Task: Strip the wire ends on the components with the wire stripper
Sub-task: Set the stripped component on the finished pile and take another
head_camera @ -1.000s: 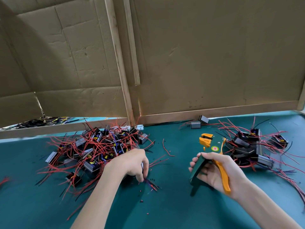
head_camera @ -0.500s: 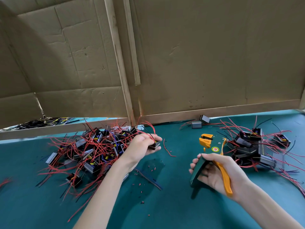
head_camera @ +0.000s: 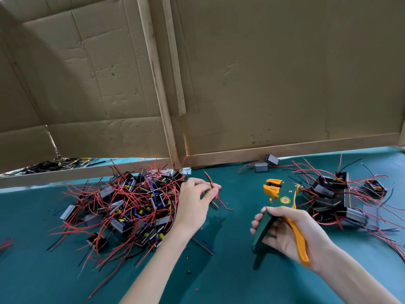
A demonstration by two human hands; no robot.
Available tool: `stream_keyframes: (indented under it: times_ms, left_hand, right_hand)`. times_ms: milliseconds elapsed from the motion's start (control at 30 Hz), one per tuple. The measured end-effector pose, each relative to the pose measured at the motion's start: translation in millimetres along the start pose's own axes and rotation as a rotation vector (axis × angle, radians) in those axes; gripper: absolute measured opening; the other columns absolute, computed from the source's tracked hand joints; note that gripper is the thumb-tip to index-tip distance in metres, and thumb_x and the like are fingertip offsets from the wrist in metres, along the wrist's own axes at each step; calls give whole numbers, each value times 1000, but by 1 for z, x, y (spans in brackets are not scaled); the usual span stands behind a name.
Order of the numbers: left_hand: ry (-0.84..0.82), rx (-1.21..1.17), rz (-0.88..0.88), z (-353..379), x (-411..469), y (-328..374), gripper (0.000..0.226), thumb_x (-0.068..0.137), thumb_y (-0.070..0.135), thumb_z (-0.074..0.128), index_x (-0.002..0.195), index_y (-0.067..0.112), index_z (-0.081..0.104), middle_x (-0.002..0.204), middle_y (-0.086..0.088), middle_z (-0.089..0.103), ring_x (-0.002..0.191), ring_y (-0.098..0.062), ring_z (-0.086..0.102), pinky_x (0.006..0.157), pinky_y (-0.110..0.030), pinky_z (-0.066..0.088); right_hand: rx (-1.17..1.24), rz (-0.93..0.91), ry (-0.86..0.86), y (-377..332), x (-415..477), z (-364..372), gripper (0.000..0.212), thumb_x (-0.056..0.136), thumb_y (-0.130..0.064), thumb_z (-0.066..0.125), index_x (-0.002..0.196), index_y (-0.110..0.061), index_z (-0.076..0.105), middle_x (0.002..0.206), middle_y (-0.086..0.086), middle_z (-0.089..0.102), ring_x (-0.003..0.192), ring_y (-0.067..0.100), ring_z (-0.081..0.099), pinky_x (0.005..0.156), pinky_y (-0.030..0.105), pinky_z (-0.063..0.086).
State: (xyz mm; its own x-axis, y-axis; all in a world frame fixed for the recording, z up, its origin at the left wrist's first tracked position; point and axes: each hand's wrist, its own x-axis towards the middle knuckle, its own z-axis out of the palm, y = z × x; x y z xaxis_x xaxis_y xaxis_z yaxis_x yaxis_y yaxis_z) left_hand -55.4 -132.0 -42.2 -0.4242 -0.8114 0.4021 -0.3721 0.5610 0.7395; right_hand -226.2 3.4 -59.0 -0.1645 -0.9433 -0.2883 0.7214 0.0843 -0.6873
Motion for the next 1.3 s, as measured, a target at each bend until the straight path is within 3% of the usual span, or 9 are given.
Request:
stream_keyframes:
  times_ms: [100,267,533,667,767,833,967,1167,1300]
  left_hand:
    - [48,-180,-14,1,-2,4,15,90,12,65,98,21,73,98,9,70,100,-8,62,97,-23,43]
    - [132,-476,-142,2,0,5,14,79,9,76,85,13,65,79,4,70,77,-10,66,80,-26,51]
    - [111,-623,-171,1,-2,10,22,74,6,80,83,11,60,68,2,71,66,-10,66,66,-15,50]
    - [110,-606,-135,0,-1,12,19,75,3,78,79,9,61,67,5,68,65,-8,63,68,-17,50]
    - [103,-588,-127,-1,-2,13,16,78,3,75,79,6,59,72,-6,70,71,-14,65,73,-25,52]
    - [85,-619,-121,-1,-3,13,12,82,0,71,82,4,60,78,-9,73,76,-16,70,72,-22,53]
    - [20,-565,-76,-3,-4,15,14,88,-4,61,88,8,70,83,3,73,77,-13,72,72,-14,50]
    - [-149,-509,-13,-15,-3,27,12,88,7,67,94,17,67,78,-4,74,58,-11,62,64,-22,52]
    - [-229,-425,41,-26,-3,34,17,86,8,69,81,23,75,72,1,71,67,-7,65,59,-16,47]
  right_hand:
    - [-4,-4,-1,0,-1,1,15,72,-6,59,85,2,61,77,22,64,66,36,68,63,47,60]
    - [-17,-9,-12,0,-2,1,15,71,-5,61,83,3,62,78,22,64,68,36,68,63,46,60]
    - [-84,5,-39,3,-5,4,19,72,-6,60,88,4,61,77,24,63,67,37,67,63,47,59]
    - [-106,16,-53,5,-4,5,20,70,-6,62,88,4,62,78,24,63,68,37,67,64,48,59]
    - [-118,23,-70,6,-5,4,22,65,-7,67,84,3,65,79,24,63,69,37,66,64,47,59]
    - [-129,27,-89,7,-4,4,17,64,-6,69,79,2,69,80,24,63,70,37,66,65,47,58]
    - [-161,30,-139,8,-2,2,10,66,-4,70,75,-1,73,81,24,63,72,38,66,69,47,57]
    - [-272,24,-287,8,-3,2,36,54,-15,87,83,-2,71,81,25,62,74,40,65,73,50,55]
    - [-358,14,-367,5,-7,4,42,54,-20,91,85,-3,69,80,26,62,73,40,65,73,50,55]
